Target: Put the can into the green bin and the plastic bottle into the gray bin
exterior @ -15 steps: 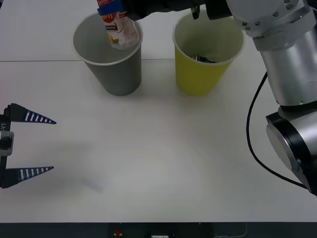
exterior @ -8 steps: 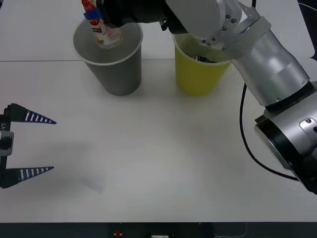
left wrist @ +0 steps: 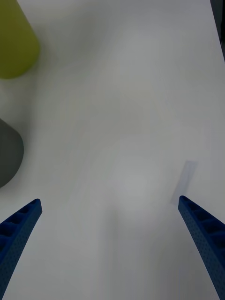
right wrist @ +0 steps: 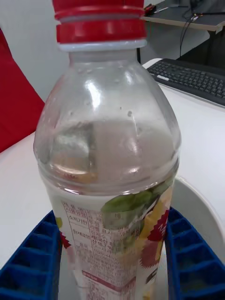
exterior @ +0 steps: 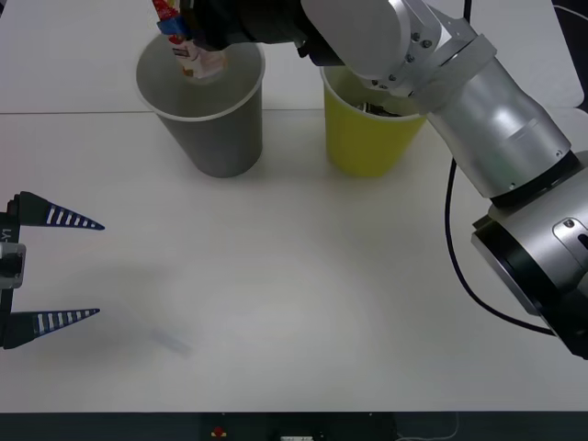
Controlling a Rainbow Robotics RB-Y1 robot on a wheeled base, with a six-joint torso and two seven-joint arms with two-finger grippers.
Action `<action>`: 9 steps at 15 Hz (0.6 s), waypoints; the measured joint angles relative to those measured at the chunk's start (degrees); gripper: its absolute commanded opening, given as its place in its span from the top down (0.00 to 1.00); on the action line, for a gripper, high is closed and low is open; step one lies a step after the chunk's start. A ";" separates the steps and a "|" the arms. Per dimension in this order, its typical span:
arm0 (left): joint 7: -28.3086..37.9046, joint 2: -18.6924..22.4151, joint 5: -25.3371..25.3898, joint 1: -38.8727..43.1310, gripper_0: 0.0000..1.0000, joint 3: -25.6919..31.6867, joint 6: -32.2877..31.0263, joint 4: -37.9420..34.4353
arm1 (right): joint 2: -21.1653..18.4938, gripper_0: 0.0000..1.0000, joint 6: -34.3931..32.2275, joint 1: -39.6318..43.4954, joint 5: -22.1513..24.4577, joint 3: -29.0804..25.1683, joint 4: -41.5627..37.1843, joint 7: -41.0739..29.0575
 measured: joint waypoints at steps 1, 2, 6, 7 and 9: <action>0.00 0.00 0.00 0.00 0.00 0.00 0.00 0.00 | -0.03 0.00 0.73 0.08 0.04 -0.02 -0.03 0.23; 0.00 0.00 0.00 0.00 0.00 0.00 0.00 0.00 | -0.05 0.00 1.42 0.24 0.04 -0.04 -0.01 0.59; 0.00 0.00 0.00 0.00 0.00 0.00 0.00 0.00 | -0.74 0.00 2.20 0.58 -1.09 -0.01 -0.25 2.22; 0.00 0.00 0.00 0.00 0.00 0.00 0.00 0.00 | -1.30 0.00 2.19 0.87 -1.46 -0.02 -0.93 2.40; 0.00 0.00 0.00 0.00 0.00 0.00 0.00 0.00 | -2.82 0.00 1.40 3.03 -1.87 -0.71 -4.70 2.78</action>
